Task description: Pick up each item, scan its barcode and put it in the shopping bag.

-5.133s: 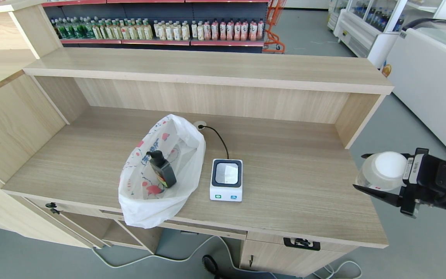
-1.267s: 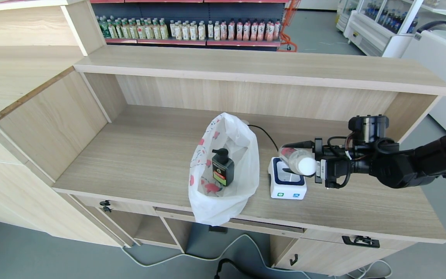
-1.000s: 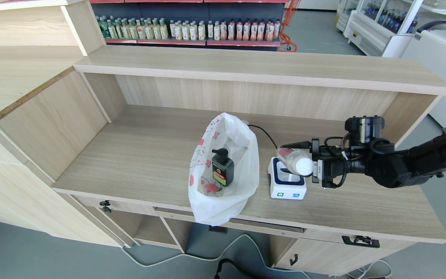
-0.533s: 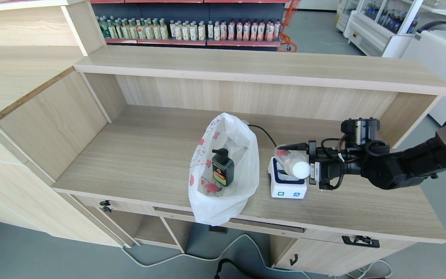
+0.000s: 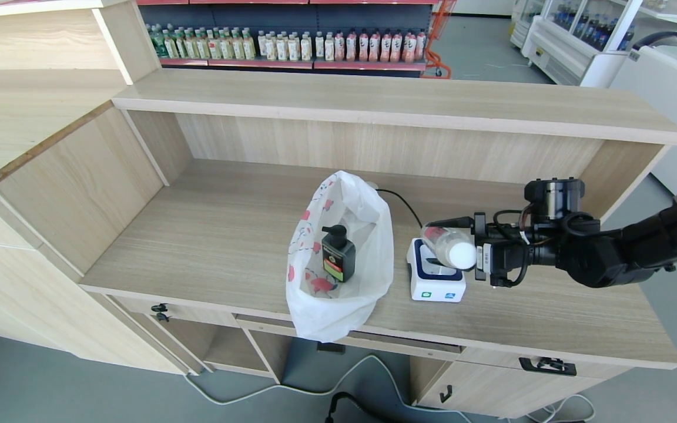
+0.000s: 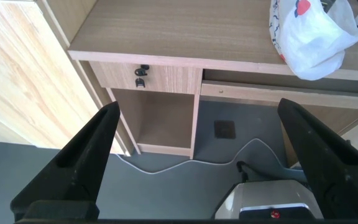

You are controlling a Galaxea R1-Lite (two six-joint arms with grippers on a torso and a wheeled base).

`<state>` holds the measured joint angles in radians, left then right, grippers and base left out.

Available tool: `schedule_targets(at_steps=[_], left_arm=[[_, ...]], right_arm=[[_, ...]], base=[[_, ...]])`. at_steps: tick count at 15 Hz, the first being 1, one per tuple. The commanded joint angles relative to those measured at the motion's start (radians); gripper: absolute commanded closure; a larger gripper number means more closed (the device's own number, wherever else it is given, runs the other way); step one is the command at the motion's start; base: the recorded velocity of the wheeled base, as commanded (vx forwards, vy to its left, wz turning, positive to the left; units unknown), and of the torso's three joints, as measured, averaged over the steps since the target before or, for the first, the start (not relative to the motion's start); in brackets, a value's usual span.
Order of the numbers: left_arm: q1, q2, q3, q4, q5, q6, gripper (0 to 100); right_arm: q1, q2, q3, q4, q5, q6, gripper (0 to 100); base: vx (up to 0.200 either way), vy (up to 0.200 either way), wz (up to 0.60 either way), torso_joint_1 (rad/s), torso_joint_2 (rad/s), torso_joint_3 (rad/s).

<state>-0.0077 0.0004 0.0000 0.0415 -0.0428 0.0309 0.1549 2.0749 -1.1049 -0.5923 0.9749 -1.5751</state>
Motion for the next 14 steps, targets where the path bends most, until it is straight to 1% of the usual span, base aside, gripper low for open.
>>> schedule_targets(at_steps=[1, 3, 5, 7, 8, 10, 11, 12, 14], left_arm=[[0.000, 0.000, 0.000, 0.000, 0.000, 0.000, 0], [0.000, 0.000, 0.000, 0.000, 0.000, 0.000, 0], [0.000, 0.000, 0.000, 0.000, 0.000, 0.000, 0], [0.000, 0.000, 0.000, 0.000, 0.000, 0.000, 0], [0.000, 0.000, 0.000, 0.000, 0.000, 0.000, 0], [0.000, 0.000, 0.000, 0.000, 0.000, 0.000, 0], [0.000, 0.000, 0.000, 0.000, 0.000, 0.000, 0], [0.000, 0.000, 0.000, 0.000, 0.000, 0.000, 0], [0.000, 0.000, 0.000, 0.000, 0.000, 0.000, 0]], right_arm=[[-0.003, -0.030, 0.011, -0.003, 0.002, 0.010, 100], [-0.018, -0.081, 0.037, -0.009, 0.002, 0.073, 100], [-0.041, -0.237, 0.086, -0.009, -0.013, 0.302, 100], [-0.054, -0.354, 0.099, -0.020, -0.097, 0.560, 100], [-0.060, -0.415, 0.123, -0.034, -0.188, 0.725, 100], [-0.052, -0.476, 0.183, -0.119, -0.436, 1.037, 100], [-0.049, -0.483, 0.198, -0.150, -0.513, 1.121, 100], [-0.034, -0.489, 0.232, -0.185, -0.693, 1.299, 100], [-0.031, -0.480, 0.260, -0.218, -0.812, 1.419, 100]], base=[[0.000, 0.000, 0.00, 0.000, 0.00, 0.000], [0.000, 0.000, 0.00, 0.000, 0.00, 0.000], [0.000, 0.000, 0.00, 0.000, 0.00, 0.000], [0.000, 0.000, 0.00, 0.000, 0.00, 0.000], [0.000, 0.000, 0.00, 0.000, 0.00, 0.000], [0.000, 0.000, 0.00, 0.000, 0.00, 0.000], [0.000, 0.000, 0.00, 0.000, 0.00, 0.000], [0.000, 0.000, 0.00, 0.000, 0.00, 0.000], [0.000, 0.000, 0.00, 0.000, 0.00, 0.000]])
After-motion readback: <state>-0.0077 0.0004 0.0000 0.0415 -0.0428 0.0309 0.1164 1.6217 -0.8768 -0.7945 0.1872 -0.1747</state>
